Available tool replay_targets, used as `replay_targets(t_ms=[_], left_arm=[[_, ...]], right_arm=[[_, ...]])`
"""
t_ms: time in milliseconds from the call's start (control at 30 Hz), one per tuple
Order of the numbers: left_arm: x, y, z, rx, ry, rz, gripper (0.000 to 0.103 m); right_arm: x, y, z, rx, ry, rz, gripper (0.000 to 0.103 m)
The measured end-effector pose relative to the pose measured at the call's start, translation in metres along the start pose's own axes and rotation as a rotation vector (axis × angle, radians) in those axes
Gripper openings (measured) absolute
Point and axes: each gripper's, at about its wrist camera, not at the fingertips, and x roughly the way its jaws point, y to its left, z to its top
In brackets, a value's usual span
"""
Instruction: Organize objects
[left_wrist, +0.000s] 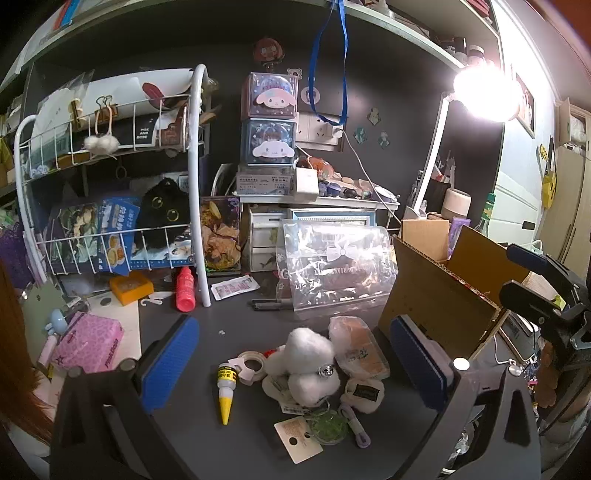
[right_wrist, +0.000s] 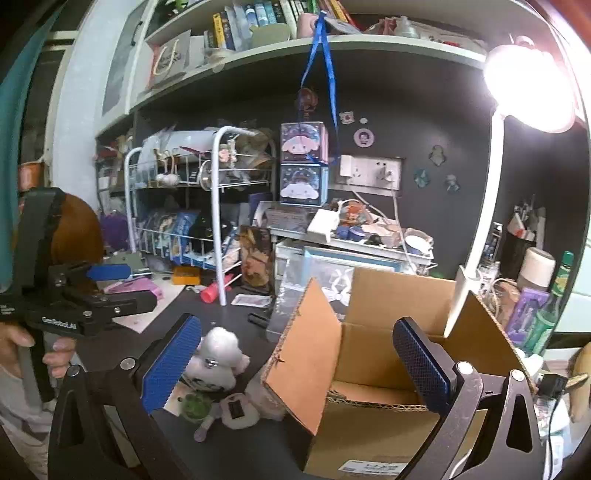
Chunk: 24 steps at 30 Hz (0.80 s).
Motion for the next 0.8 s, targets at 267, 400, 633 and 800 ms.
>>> replay_targets(t_ms=[267,400,633,800], left_arm=[[-0.001,-0.002,0.000,0.008,-0.001,0.007,0.103],[-0.001,-0.004,0.000,0.009,-0.002,-0.008,0.103],[-0.003,-0.009,0.000,0.009,0.003,-0.059,0.103],[-0.005,-0.011,-0.001,0.012,0.000,-0.052,0.103]], right_arm=[[-0.002,-0.002,-0.003,0.007,0.005,-0.007,0.103],[-0.003,-0.005,-0.004,0.018,0.015,0.002,0.103],[-0.003,-0.004,-0.010,0.012,0.038,0.017,0.103],[-0.005,0.002,-0.012,-0.019,0.039,0.011,0.103]])
